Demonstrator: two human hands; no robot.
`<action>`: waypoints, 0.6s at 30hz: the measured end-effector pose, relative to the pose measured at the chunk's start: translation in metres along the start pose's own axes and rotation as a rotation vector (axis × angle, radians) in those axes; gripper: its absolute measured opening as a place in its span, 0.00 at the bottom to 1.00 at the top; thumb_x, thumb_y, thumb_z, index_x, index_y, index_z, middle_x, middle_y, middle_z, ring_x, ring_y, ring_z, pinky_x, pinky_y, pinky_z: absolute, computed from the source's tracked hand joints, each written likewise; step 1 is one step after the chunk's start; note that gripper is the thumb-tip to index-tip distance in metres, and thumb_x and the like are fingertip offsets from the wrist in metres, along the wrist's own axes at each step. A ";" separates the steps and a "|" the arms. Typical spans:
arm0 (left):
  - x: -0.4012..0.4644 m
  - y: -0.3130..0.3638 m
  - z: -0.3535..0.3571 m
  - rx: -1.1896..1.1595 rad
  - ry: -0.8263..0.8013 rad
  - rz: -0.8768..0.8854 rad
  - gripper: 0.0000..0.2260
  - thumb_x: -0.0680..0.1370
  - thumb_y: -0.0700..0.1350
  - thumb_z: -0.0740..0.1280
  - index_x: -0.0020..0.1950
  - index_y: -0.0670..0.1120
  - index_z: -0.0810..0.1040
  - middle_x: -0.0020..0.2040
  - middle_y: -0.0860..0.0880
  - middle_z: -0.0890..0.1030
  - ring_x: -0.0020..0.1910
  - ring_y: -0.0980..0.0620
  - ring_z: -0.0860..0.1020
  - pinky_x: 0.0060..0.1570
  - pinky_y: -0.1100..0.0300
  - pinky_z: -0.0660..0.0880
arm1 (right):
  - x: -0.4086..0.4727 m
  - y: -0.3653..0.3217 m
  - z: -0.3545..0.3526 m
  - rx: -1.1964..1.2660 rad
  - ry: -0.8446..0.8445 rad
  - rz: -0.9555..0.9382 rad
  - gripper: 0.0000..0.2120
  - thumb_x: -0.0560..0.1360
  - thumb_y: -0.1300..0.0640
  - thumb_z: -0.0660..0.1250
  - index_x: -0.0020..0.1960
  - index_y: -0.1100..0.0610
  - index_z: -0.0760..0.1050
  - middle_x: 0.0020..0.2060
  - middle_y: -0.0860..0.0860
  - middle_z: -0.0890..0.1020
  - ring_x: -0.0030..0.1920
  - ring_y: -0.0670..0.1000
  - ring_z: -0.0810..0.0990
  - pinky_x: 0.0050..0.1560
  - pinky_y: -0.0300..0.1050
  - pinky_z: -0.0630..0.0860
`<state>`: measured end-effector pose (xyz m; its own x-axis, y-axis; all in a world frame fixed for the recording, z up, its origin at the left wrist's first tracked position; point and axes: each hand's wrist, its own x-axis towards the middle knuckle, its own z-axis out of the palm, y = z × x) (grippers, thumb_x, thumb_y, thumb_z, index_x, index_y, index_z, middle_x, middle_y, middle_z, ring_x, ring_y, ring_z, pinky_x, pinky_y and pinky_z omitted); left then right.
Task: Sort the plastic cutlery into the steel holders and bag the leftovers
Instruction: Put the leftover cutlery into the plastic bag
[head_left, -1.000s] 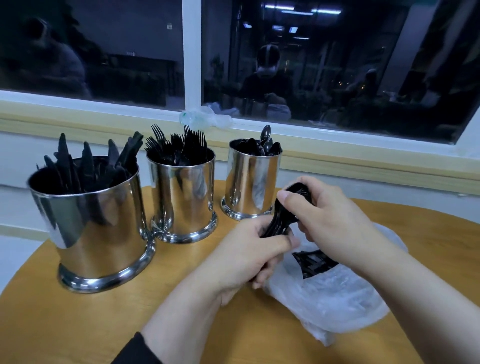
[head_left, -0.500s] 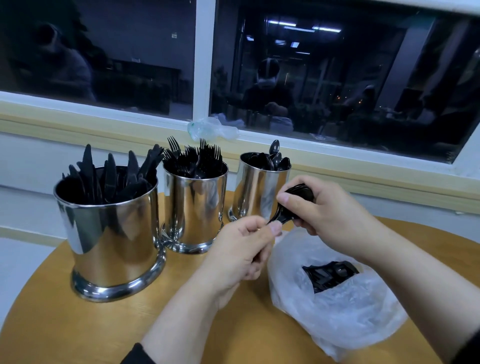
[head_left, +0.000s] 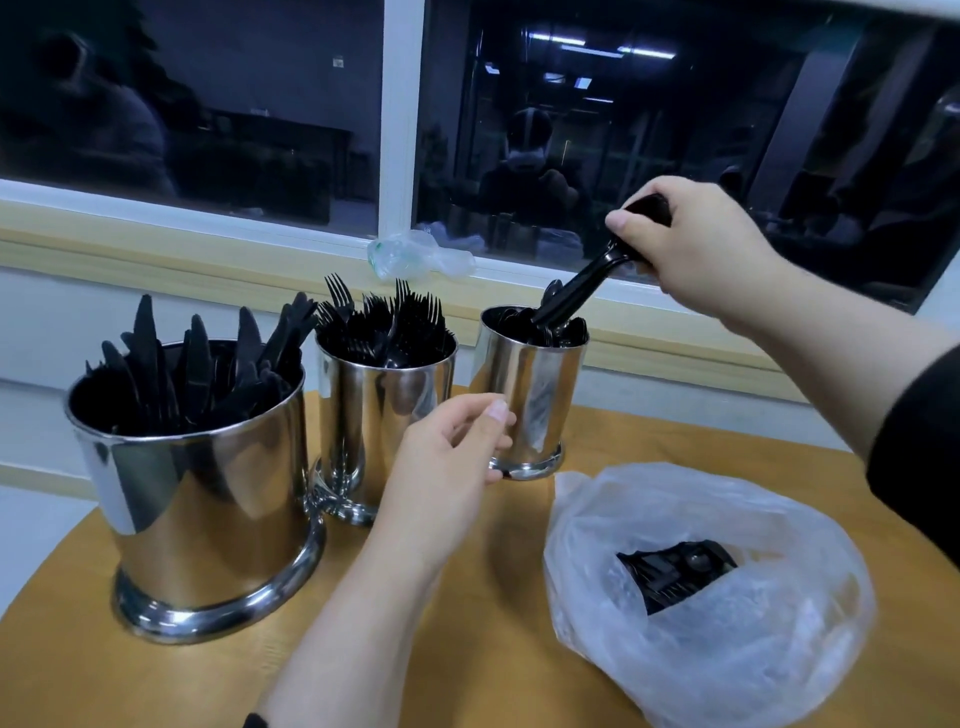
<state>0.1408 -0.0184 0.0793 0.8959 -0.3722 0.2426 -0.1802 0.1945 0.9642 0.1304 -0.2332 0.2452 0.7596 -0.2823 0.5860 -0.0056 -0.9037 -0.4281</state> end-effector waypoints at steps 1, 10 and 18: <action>0.001 -0.001 0.000 0.003 0.000 -0.003 0.08 0.84 0.48 0.64 0.56 0.55 0.83 0.51 0.58 0.86 0.51 0.59 0.84 0.49 0.59 0.83 | 0.007 0.002 0.003 -0.038 -0.022 0.000 0.11 0.82 0.47 0.65 0.52 0.55 0.77 0.36 0.48 0.80 0.29 0.43 0.76 0.34 0.43 0.69; 0.007 -0.010 0.002 0.025 0.001 -0.021 0.09 0.84 0.49 0.63 0.53 0.56 0.83 0.48 0.58 0.87 0.47 0.58 0.85 0.46 0.58 0.83 | 0.037 0.022 0.045 -0.225 -0.281 0.040 0.14 0.81 0.46 0.65 0.51 0.57 0.78 0.36 0.53 0.83 0.31 0.49 0.76 0.33 0.44 0.68; 0.010 -0.012 0.004 0.053 0.007 -0.028 0.09 0.84 0.49 0.63 0.52 0.56 0.84 0.47 0.59 0.86 0.47 0.58 0.85 0.49 0.55 0.83 | 0.026 0.037 0.079 -0.291 -0.284 0.046 0.27 0.86 0.45 0.48 0.51 0.64 0.75 0.45 0.59 0.80 0.51 0.63 0.78 0.48 0.51 0.71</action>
<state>0.1504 -0.0283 0.0705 0.9035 -0.3706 0.2152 -0.1765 0.1358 0.9749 0.2015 -0.2485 0.1907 0.9033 -0.2614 0.3401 -0.1968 -0.9571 -0.2128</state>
